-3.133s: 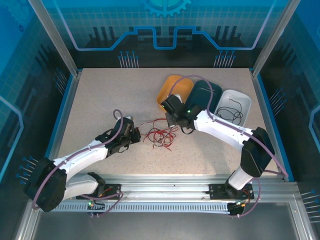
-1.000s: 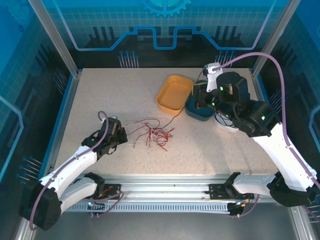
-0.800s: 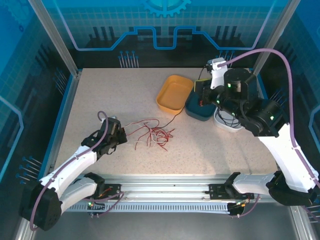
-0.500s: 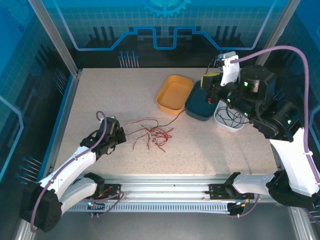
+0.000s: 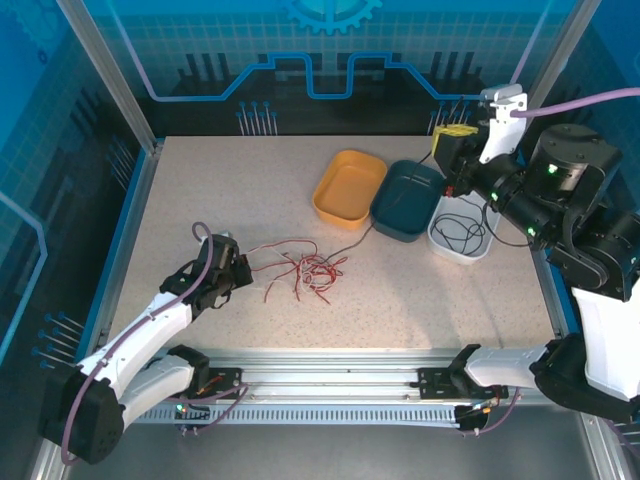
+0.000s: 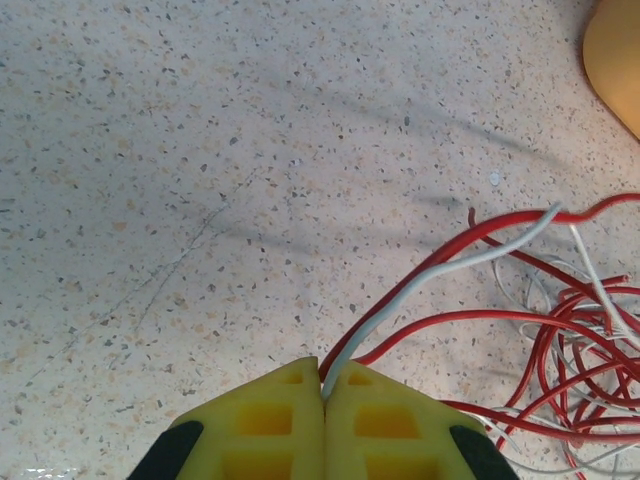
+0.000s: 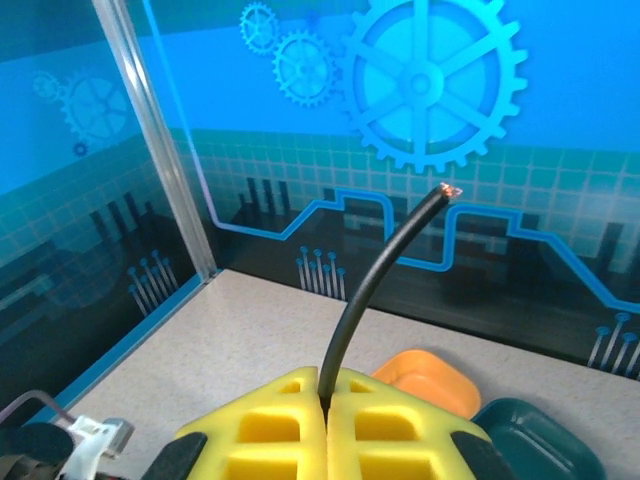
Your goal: Untangle the cables
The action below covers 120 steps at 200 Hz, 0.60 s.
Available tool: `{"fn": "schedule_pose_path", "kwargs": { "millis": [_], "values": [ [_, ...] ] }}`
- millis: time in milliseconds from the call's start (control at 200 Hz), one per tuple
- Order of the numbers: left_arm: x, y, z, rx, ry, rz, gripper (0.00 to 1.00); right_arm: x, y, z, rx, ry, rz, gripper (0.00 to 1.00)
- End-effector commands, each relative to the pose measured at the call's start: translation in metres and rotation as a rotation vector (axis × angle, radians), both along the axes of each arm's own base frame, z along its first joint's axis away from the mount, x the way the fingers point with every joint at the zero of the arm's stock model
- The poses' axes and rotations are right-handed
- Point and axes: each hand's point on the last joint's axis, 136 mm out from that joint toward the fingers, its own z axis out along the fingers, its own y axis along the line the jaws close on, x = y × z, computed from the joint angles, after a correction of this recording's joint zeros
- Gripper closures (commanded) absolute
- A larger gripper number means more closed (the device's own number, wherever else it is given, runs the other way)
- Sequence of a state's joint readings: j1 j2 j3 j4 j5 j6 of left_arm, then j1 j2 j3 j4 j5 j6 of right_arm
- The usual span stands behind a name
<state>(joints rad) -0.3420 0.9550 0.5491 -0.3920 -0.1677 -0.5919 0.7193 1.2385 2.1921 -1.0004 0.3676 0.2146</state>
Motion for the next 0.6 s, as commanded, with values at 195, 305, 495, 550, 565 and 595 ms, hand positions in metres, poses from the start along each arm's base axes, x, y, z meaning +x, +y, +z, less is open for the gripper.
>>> {"fn": "schedule_pose_path", "kwargs": {
  "millis": [195,305,495,550,565,595],
  "values": [
    [-0.002,-0.001,-0.002,-0.002,0.011,-0.022,1.00,0.010,-0.032,0.018,-0.069,-0.068,-0.164,1.00],
    [-0.002,-0.002,-0.004,-0.008,0.016,-0.022,1.00,0.012,-0.041,0.020,-0.082,-0.081,-0.211,1.00],
    [-0.002,-0.004,-0.003,-0.014,0.014,-0.036,1.00,0.025,-0.057,0.005,-0.141,-0.054,-0.324,1.00],
    [-0.002,-0.004,-0.003,-0.012,0.014,-0.042,1.00,0.030,-0.063,0.000,-0.154,-0.042,-0.354,1.00],
    [-0.002,-0.004,-0.002,-0.012,0.013,-0.044,1.00,0.031,-0.065,-0.001,-0.156,-0.040,-0.364,1.00],
    [-0.003,-0.005,-0.002,-0.011,0.013,-0.045,1.00,0.033,-0.069,-0.003,-0.160,-0.034,-0.381,1.00]
  ]
}}
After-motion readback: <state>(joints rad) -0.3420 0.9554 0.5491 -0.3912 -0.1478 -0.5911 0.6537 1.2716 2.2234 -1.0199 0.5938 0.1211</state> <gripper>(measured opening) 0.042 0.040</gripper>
